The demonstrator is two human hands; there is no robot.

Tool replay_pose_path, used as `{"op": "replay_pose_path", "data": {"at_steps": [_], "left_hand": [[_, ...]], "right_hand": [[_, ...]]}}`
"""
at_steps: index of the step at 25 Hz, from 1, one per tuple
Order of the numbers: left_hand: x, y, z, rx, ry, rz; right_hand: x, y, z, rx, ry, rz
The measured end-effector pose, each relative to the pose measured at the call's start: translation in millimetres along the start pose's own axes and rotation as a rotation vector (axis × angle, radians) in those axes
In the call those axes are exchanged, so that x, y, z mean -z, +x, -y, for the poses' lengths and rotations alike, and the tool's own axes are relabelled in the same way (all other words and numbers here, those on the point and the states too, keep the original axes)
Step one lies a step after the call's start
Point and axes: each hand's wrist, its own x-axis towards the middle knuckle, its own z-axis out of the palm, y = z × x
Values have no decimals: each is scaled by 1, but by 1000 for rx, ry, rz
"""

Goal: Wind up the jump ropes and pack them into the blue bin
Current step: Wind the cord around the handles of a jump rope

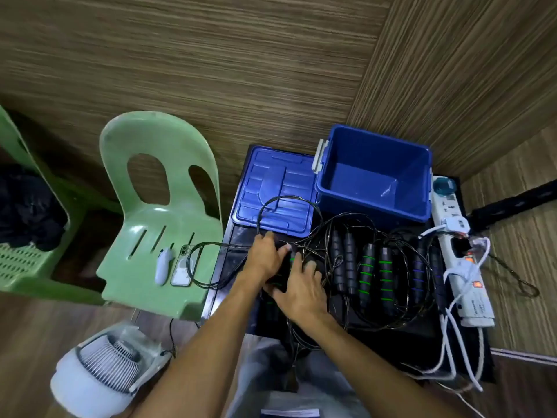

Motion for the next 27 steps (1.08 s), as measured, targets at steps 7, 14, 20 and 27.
{"op": "replay_pose_path", "data": {"at_steps": [7, 14, 20, 27], "left_hand": [[6, 13, 10, 126, -209, 87], [27, 16, -4, 231, -618, 216], [58, 17, -65, 279, -922, 111], [88, 22, -141, 193, -995, -106]], "right_hand": [[-11, 18, -11, -117, 191, 3], [12, 22, -10, -10, 433, -77], [71, 31, 3, 86, 503, -158], [141, 28, -9, 201, 5, -274]]}}
